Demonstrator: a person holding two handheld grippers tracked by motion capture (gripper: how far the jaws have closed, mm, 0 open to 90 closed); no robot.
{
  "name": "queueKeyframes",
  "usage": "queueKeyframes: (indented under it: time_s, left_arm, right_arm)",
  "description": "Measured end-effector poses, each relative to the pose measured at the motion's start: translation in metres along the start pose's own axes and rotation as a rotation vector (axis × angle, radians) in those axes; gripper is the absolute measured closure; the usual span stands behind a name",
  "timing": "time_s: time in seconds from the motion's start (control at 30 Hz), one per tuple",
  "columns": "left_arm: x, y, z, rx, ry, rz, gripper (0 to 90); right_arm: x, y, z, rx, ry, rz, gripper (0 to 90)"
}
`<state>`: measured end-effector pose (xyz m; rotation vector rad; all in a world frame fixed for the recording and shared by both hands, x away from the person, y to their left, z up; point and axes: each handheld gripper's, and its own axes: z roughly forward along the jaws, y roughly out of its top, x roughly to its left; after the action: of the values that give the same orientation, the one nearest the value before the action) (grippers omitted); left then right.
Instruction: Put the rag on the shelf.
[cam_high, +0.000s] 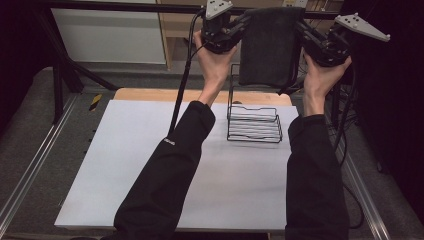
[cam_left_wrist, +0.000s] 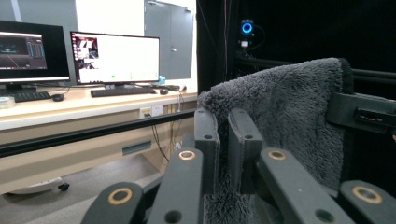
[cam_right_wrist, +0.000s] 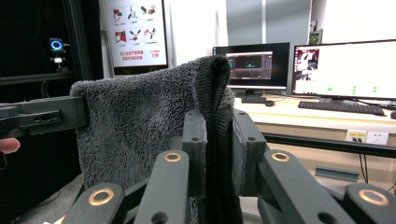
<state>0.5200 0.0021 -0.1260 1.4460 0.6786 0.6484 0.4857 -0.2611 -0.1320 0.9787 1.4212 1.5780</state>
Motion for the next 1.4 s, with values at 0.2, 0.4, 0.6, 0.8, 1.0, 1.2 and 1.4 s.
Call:
queueKeyframes:
  time_s: [0.2, 0.4, 0.6, 0.8, 1.0, 1.2, 1.4]
  left_arm:
    - [0.004, -0.012, 0.005, 0.03, -0.009, 0.0, 82.9]
    - [0.004, -0.024, 0.003, 0.05, -0.03, 0.007, 82.8]
    - [0.002, -0.035, 0.001, 0.072, -0.039, 0.022, 82.8]
    - [0.0, -0.044, 0.002, 0.099, -0.039, 0.048, 82.8]
    - [-0.003, -0.053, 0.0, 0.115, -0.058, 0.065, 82.8]
    - [-0.009, -0.055, -0.007, 0.095, -0.084, 0.067, 82.8]
    - [-0.012, -0.058, -0.013, 0.093, -0.094, 0.075, 82.9]
  right_arm:
    - [-0.006, -0.013, 0.005, 0.021, 0.001, 0.005, 78.5]
    - [-0.009, -0.026, 0.001, 0.038, 0.01, 0.021, 78.3]
    - [-0.009, -0.038, -0.005, 0.058, 0.014, 0.023, 78.2]
    - [-0.012, -0.05, -0.007, 0.094, 0.012, 0.024, 78.0]
    - [-0.017, -0.067, -0.011, 0.109, 0.016, 0.036, 78.0]
    - [-0.017, -0.07, -0.019, 0.092, 0.035, 0.034, 77.9]
    - [-0.015, -0.073, -0.025, 0.088, 0.04, 0.019, 77.6]
